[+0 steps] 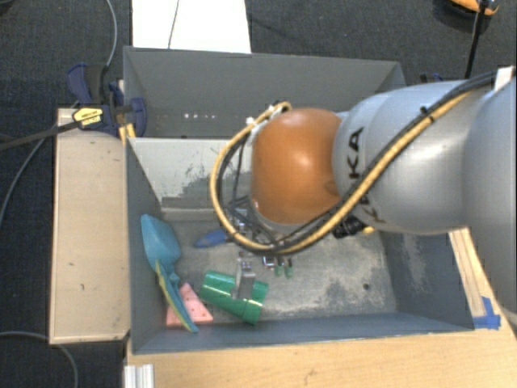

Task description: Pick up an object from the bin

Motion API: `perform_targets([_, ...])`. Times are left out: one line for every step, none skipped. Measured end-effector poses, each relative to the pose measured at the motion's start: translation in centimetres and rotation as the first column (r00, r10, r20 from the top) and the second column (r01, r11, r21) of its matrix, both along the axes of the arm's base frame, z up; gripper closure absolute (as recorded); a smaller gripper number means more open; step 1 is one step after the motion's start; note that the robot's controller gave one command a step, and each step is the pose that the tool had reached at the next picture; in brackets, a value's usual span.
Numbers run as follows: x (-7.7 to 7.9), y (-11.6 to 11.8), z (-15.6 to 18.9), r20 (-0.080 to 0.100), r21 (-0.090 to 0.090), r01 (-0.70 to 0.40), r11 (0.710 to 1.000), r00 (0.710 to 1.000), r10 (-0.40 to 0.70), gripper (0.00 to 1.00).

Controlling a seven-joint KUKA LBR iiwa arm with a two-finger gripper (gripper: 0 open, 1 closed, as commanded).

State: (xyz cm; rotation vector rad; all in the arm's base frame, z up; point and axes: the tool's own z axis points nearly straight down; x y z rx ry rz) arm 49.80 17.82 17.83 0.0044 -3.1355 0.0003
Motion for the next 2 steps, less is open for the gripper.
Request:
perform_targets([0.2, -0.1, 0.4, 0.008, 0.002, 0.005, 1.000, 1.000, -0.005, 0.00])
perform_targets([0.5, 0.3, -2.1, 0.015, 0.003, -0.137, 0.991, 0.990, 0.137, 0.00])
